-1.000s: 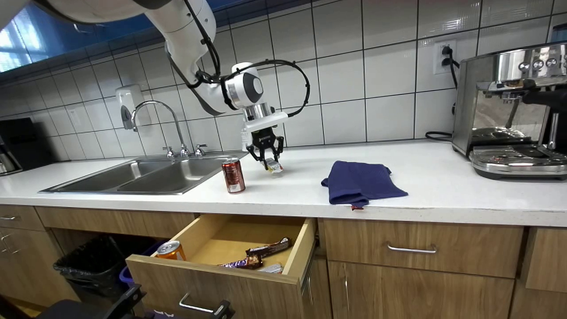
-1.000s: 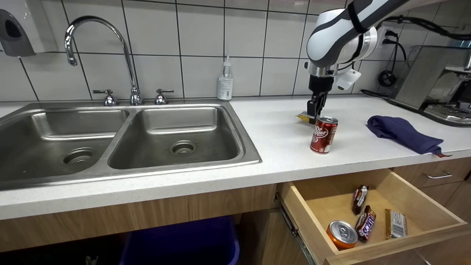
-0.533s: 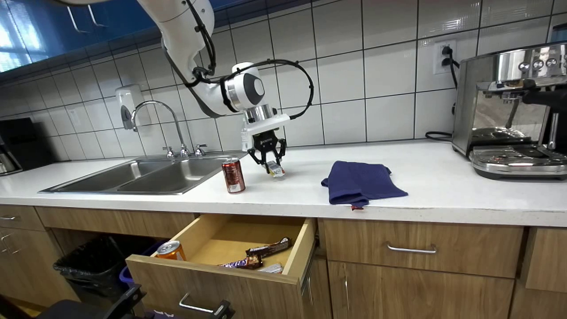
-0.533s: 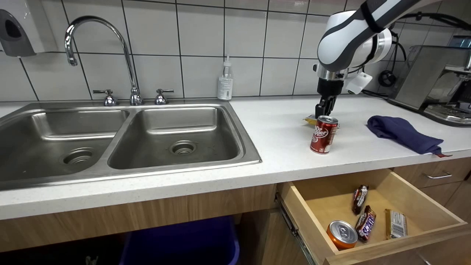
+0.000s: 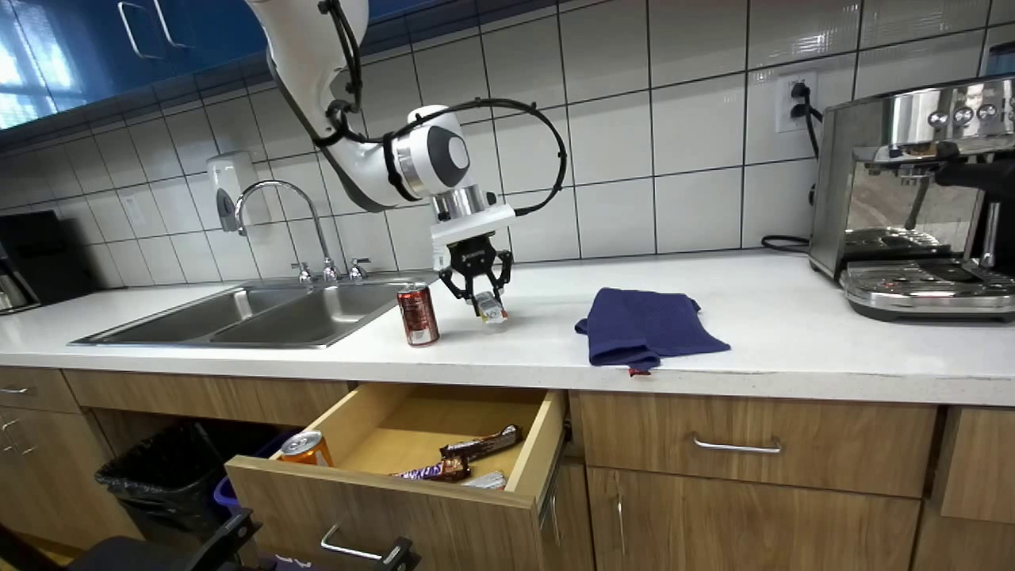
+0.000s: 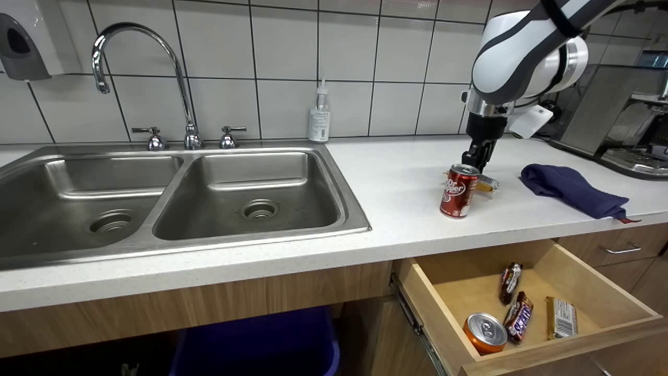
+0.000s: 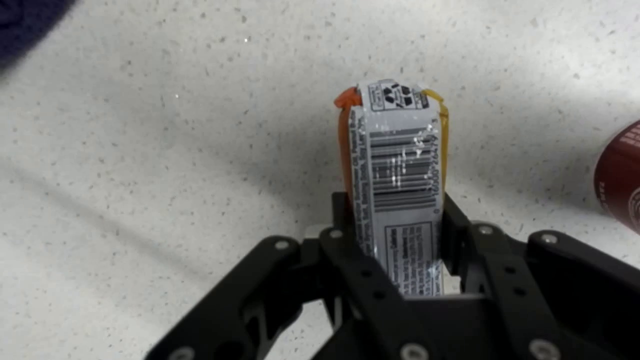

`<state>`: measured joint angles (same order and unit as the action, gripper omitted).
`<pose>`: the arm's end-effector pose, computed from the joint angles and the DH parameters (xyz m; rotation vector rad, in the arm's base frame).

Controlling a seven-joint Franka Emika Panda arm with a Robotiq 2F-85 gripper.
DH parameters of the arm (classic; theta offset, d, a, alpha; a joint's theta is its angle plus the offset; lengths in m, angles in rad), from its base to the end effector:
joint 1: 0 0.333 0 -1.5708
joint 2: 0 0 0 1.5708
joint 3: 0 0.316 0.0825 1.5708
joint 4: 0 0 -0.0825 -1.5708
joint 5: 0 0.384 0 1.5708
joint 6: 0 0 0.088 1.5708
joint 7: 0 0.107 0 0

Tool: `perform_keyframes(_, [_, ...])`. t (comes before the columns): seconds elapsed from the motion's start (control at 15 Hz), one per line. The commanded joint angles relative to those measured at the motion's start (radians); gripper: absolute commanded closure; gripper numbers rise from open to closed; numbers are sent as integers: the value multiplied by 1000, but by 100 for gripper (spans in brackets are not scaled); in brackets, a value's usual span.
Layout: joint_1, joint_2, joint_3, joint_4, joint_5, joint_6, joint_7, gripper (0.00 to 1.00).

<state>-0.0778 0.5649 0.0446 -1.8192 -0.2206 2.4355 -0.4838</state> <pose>0.6557 -0.0244 0.2314 2.8706 0.8996 0.0297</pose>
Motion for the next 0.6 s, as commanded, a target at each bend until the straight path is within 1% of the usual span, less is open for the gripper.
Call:
perform_keyframes(0.0, [-9,-101,-7,-135,13,52,40,83])
perform_keyframes(0.53, [-12,-217,-36,-332,8,140,79,83])
